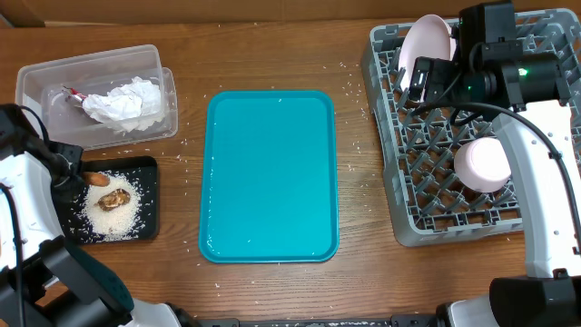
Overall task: Sort waste into correct bins and load items into the dishwasher
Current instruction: 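Release the orange stick onto the black tray with the left gripper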
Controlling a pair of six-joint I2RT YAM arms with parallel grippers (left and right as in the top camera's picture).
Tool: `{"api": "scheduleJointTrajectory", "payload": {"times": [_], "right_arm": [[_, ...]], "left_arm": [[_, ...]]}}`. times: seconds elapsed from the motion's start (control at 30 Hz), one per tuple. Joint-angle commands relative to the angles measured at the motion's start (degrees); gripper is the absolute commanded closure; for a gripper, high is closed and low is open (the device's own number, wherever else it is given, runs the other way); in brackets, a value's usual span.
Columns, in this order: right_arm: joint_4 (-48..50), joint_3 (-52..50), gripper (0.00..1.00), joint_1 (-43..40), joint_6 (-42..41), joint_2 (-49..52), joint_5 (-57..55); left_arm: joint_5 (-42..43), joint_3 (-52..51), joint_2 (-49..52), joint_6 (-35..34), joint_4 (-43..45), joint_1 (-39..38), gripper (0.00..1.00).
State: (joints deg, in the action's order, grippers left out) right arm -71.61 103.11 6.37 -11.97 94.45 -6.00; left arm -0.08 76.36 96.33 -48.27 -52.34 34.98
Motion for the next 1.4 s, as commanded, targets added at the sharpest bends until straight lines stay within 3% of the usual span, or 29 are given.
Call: {"api": "scheduleJointTrajectory", "payload": {"times": [0.0,0.13,0.27,0.4,1.0,1.13,1.2,1.37], "right_arm": [[0.24,0.00,0.00,-0.07,-0.04,-0.15,-0.42],[0.24,0.00,0.00,-0.07,-0.07,-0.15,-0.42],[0.24,0.00,0.00,-0.07,-0.04,-0.15,-0.42],[0.24,0.00,0.00,-0.07,-0.07,-0.15,-0.42],[0.24,0.00,0.00,-0.09,-0.07,-0.15,-0.42],[0.24,0.00,0.00,-0.07,-0.04,-0.15,-0.42],[0.24,0.00,0.00,-0.07,-0.07,-0.15,-0.42],[0.24,0.00,0.00,-0.07,-0.04,-0.15,-0.42]], "left_arm": [[3.04,-2.36,0.90,-13.88,0.44,0.26,0.90],[3.08,-5.07,0.90,-20.37,1.66,0.26,0.90],[3.04,-6.93,0.90,-20.35,4.48,0.26,0.84],[2.08,-8.20,0.90,-20.35,7.76,0.26,0.90],[-0.35,-8.44,7.10,-20.31,11.89,0.26,0.86],[-0.55,-8.44,7.85,-18.95,13.97,0.24,0.81],[-0.35,-8.44,7.85,-17.44,15.47,0.24,0.70],[-0.35,-8.44,7.85,-17.38,15.61,0.24,0.58]]}}
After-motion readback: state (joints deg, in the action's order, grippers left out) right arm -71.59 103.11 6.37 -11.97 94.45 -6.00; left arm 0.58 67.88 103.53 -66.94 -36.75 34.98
